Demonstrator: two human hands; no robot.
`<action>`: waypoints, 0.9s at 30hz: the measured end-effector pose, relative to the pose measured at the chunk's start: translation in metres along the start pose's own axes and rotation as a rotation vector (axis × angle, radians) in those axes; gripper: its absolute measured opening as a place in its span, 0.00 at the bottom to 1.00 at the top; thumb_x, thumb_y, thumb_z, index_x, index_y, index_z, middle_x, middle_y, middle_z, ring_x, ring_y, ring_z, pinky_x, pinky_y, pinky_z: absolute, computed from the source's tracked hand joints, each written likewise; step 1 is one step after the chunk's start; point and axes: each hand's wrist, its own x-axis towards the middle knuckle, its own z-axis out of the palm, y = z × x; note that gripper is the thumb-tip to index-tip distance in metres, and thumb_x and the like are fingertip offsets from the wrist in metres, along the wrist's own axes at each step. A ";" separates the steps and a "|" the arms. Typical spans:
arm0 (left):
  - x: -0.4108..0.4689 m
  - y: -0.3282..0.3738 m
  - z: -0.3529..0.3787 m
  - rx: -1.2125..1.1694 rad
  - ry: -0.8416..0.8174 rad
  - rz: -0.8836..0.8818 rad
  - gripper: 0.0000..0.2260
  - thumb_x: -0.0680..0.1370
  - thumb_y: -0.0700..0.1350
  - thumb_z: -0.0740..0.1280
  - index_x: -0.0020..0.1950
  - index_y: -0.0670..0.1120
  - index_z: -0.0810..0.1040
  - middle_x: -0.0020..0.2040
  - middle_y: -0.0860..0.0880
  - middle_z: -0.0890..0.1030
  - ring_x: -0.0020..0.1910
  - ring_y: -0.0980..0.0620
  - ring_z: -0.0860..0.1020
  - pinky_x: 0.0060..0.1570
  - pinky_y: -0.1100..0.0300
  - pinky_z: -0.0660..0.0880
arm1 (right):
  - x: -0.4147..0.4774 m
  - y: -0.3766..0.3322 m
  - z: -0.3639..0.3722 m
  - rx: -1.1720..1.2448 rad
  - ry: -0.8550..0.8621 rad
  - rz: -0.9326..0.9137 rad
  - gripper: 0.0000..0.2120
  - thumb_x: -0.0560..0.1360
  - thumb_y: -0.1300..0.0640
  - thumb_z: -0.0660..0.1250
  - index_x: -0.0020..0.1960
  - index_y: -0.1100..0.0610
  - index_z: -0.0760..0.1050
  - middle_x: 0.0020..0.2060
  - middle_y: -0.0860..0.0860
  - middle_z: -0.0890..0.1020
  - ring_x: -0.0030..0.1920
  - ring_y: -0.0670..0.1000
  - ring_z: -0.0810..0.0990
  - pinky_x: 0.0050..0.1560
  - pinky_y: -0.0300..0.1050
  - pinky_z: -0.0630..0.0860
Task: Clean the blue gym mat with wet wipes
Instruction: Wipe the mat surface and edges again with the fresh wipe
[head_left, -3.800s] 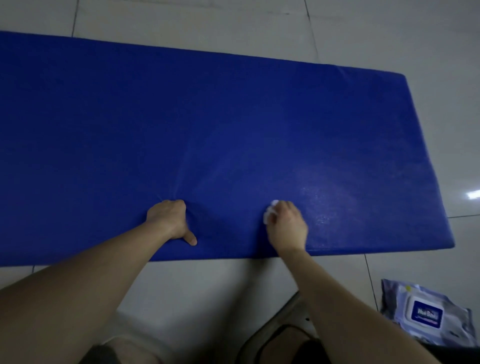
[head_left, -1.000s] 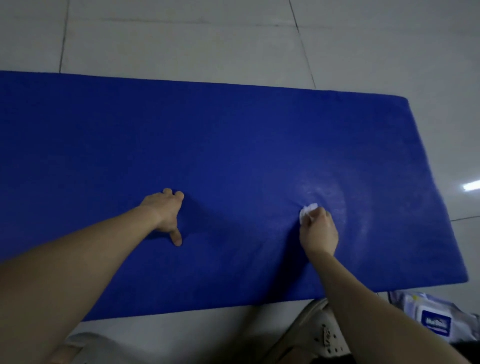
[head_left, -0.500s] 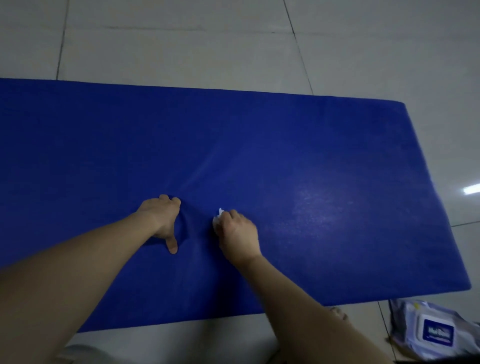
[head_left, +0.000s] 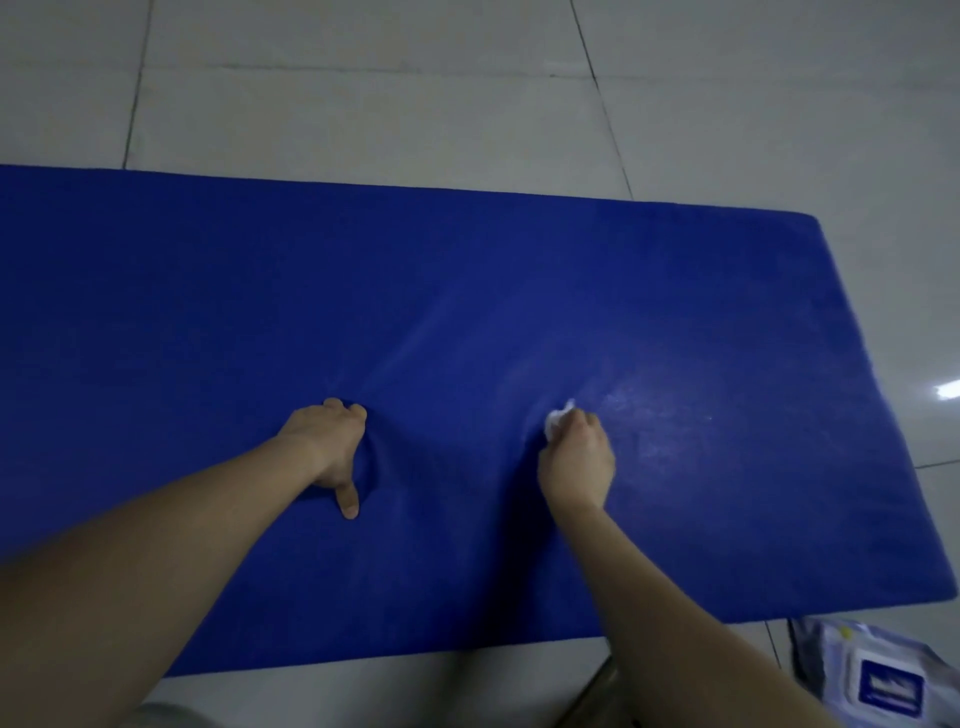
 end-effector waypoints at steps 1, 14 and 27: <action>0.001 0.000 0.000 0.003 0.003 -0.001 0.51 0.53 0.64 0.84 0.67 0.48 0.66 0.58 0.49 0.70 0.52 0.49 0.75 0.53 0.53 0.80 | -0.008 -0.016 0.009 0.002 -0.027 -0.059 0.11 0.78 0.62 0.59 0.58 0.59 0.76 0.54 0.53 0.78 0.55 0.55 0.77 0.51 0.46 0.72; 0.002 0.000 0.002 -0.002 0.001 -0.004 0.52 0.52 0.64 0.84 0.68 0.48 0.66 0.59 0.49 0.70 0.52 0.49 0.76 0.52 0.54 0.80 | 0.033 0.011 -0.008 -0.168 -0.029 -0.233 0.10 0.79 0.56 0.61 0.60 0.56 0.73 0.55 0.55 0.78 0.54 0.57 0.79 0.49 0.49 0.76; 0.006 -0.001 0.003 -0.007 -0.001 -0.016 0.51 0.50 0.64 0.85 0.66 0.49 0.68 0.55 0.50 0.70 0.49 0.51 0.75 0.51 0.55 0.79 | 0.019 -0.040 0.010 -0.063 -0.062 -0.121 0.25 0.78 0.64 0.60 0.75 0.61 0.64 0.60 0.58 0.76 0.58 0.58 0.78 0.54 0.48 0.74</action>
